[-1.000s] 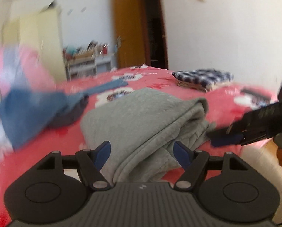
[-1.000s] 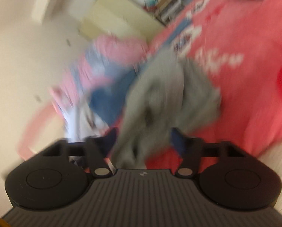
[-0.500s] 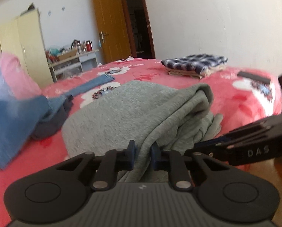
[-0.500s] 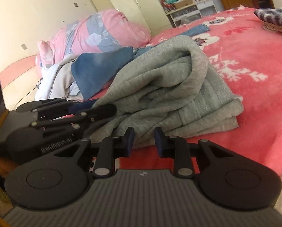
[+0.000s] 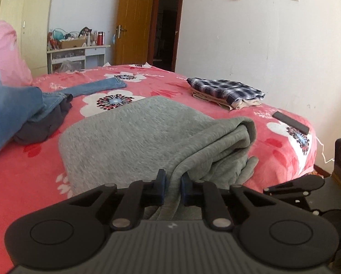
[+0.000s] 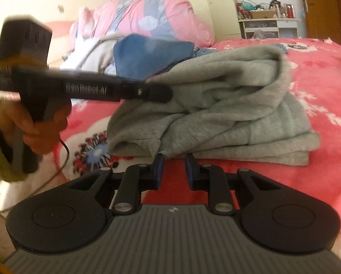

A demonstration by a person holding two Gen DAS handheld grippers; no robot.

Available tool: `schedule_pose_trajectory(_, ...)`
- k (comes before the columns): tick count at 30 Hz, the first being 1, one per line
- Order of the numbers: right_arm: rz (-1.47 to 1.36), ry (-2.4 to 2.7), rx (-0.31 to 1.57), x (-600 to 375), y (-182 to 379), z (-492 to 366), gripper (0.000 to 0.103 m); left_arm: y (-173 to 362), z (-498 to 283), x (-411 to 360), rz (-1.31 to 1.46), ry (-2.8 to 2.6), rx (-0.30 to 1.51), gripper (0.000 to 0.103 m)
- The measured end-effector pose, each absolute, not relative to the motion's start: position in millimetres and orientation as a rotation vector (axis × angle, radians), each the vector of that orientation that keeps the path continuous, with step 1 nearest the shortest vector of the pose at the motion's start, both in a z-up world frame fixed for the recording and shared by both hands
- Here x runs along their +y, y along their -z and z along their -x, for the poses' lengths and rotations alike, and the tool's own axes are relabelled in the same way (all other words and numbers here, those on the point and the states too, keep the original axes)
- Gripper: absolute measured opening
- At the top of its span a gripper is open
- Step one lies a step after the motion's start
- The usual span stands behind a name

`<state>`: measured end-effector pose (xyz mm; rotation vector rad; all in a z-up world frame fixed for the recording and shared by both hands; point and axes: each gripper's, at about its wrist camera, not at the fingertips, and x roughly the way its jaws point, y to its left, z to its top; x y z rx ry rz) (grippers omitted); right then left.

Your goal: Fold clothes

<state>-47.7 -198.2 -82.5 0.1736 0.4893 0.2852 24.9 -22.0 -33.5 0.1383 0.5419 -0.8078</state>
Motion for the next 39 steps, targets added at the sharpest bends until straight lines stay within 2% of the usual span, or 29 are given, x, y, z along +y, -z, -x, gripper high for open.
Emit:
schedule_pose_trajectory(4, -0.205, -0.292, 0.378, -204.8, 68.8, 52.1, 0.019, 34.3, -26.4, -21.0, -0.124, 0.820, 0.551, 0.016)
schedule_pose_trajectory(9, -0.199, -0.280, 0.349, -209.0, 70.8, 46.8, 0.019, 32.9, -30.1, -12.4, -0.050, 0.846, 0.578, 0.018)
schedule_pose_trajectory(12, -0.196, -0.273, 0.343, -209.3, 75.0, 38.7, 0.019, 31.7, -28.8, -6.1, -0.022, 0.872, 0.580, 0.023)
schedule_pose_trajectory(15, -0.231, -0.270, 0.346, -210.4, 82.3, 29.1, 0.018, 31.3, -25.0, -2.4, -0.023, 0.900, 0.576, 0.036)
schedule_pose_trajectory(17, -0.304, -0.276, 0.349, -214.9, 87.8, 23.2, 0.017, 32.4, -21.4, -4.1, -0.052, 0.903, 0.571, 0.050)
schedule_pose_trajectory(18, -0.375, -0.282, 0.353, -220.2, 91.4, 20.0, 0.017, 33.3, -19.4, -6.5, -0.076, 0.899, 0.566, 0.052)
schedule_pose_trajectory(23, -0.669, -0.324, 0.349, -244.9, 108.1, 21.2, 0.019, 43.3, -9.1, -32.0, -0.267, 0.822, 0.507, 0.052)
schedule_pose_trajectory(27, -0.667, -0.315, 0.298, -258.8, 93.7, 52.9, 0.023, 51.5, -9.4, -44.4, -0.331, 0.750, 0.480, 0.046)
schedule_pose_trajectory(30, -0.577, -0.279, 0.215, -271.3, 68.4, 87.6, 0.035, 54.1, -8.3, -47.5, -0.344, 0.717, 0.460, 0.043)
schedule_pose_trajectory(32, -0.560, -0.222, 0.185, -283.7, 54.3, 94.1, 0.068, 56.1, -6.8, -50.1, -0.358, 0.694, 0.446, 0.043)
schedule_pose_trajectory(34, -0.569, -0.157, 0.172, -297.5, 42.5, 91.9, 0.081, 57.6, -3.8, -53.8, -0.381, 0.672, 0.426, 0.042)
schedule_pose_trajectory(39, -0.711, -0.153, 0.362, -330.0, 44.7, 31.0, 0.083, 63.6, 11.0, -64.9, -0.481, 0.611, 0.344, 0.038)
